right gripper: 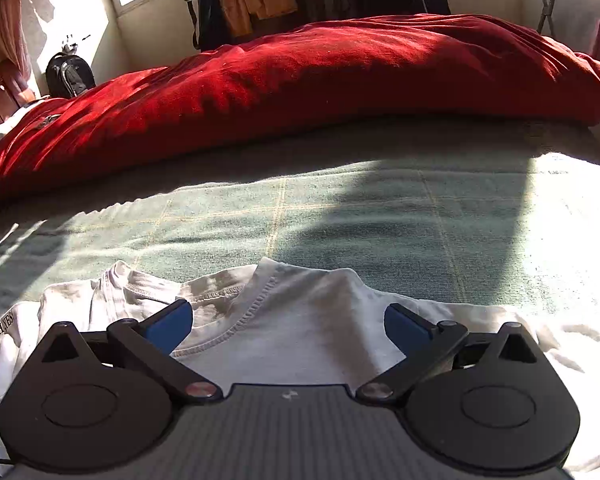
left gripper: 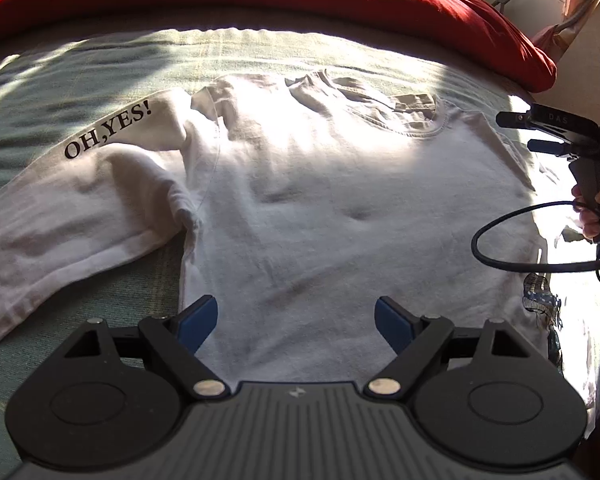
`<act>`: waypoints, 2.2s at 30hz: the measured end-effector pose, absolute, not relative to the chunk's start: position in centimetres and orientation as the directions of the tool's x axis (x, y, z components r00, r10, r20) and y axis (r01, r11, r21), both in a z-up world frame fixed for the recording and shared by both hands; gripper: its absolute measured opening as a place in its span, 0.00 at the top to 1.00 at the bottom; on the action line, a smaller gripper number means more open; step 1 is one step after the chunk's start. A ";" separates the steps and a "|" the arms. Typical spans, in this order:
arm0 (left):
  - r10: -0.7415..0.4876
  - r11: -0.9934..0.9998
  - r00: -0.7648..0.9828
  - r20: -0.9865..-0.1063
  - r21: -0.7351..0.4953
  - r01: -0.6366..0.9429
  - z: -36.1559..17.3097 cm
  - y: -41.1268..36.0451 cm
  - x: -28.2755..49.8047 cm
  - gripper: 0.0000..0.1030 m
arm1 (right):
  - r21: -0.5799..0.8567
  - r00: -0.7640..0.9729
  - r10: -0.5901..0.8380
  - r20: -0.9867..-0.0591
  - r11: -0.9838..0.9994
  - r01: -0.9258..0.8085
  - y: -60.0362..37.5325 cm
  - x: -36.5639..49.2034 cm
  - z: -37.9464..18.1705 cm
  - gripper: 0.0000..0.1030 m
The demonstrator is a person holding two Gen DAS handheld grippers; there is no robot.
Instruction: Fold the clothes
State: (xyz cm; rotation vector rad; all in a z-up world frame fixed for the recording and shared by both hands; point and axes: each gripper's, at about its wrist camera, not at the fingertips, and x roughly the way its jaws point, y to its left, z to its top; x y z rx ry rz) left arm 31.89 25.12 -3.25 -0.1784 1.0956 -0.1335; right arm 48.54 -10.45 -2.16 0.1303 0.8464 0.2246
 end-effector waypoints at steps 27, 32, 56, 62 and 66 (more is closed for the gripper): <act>-0.177 0.984 0.357 -0.917 -0.166 0.063 -4.4 22.9 30.2 0.17 | 0.185 0.619 0.113 -0.777 0.981 0.054 -17.6 48.3 -4.8 0.00; -0.144 0.989 0.419 -0.896 -0.124 0.075 -3.2 23.3 30.2 0.17 | 0.208 0.640 0.180 -0.747 0.978 -0.033 -16.6 47.6 -1.2 0.00; -0.165 0.981 0.442 -0.882 -0.194 -0.020 -5.9 26.1 29.3 0.17 | 0.036 0.410 0.225 -0.884 0.907 -0.420 -5.0 39.1 -6.7 0.00; -0.161 0.983 0.442 -0.883 -0.184 -0.011 -5.0 25.5 27.4 0.17 | 0.012 0.426 0.210 -0.880 0.907 -0.421 -4.7 38.9 -6.8 0.00; -0.221 0.975 0.430 -0.875 -0.211 0.073 -4.7 24.4 27.0 0.17 | 0.005 0.433 0.206 -0.877 0.907 -0.421 -4.6 38.8 -6.8 0.00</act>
